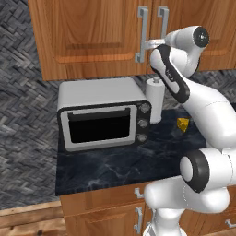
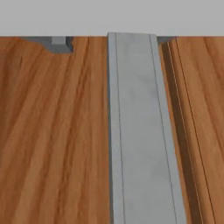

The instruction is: Pick the sponge and sponge from the cabinet and place them on the counter.

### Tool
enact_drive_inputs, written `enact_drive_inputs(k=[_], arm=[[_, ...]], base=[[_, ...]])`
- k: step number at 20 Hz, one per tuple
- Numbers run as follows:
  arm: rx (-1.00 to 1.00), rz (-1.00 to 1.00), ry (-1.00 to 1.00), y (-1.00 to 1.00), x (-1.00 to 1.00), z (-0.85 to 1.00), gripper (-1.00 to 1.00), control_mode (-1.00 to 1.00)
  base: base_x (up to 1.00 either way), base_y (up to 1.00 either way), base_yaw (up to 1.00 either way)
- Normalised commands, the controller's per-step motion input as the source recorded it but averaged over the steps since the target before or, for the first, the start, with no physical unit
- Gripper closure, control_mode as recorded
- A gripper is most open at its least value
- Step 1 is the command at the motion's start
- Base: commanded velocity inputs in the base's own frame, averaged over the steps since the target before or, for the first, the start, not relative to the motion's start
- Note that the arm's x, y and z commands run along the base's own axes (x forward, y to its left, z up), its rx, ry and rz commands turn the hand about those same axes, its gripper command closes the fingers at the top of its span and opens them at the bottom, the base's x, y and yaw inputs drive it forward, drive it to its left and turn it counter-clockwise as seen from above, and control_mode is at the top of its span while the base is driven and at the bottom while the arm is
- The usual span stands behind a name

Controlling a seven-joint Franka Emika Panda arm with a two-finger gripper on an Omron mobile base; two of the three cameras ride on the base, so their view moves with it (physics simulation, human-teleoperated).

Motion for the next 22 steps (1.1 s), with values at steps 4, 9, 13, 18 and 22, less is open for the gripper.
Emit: enact_drive_inputs(k=[4, 9, 13, 18, 22], arm=[[0.01, 0.09, 0.05, -0.32, 0.02, -0.17, 1.0, -1.0], [0.02, 0.08, 0.0, -0.48, -0.09, -0.11, 1.0, -1.0], [0.02, 0.07, 0.0, -0.73, -0.28, -0.03, 1.0, -1.0], [0.02, 0.06, 0.01, -0.86, -0.34, 0.0, 1.0, -1.0], [0.03, 0.06, 0.0, -0.95, -0.35, 0.0, 1.0, -1.0]], base=[[0.0, 0.0, 0.0], [0.0, 0.0, 0.0], [0.0, 0.0, 0.0], [0.0, 0.0, 0.0], [0.0, 0.0, 0.0]])
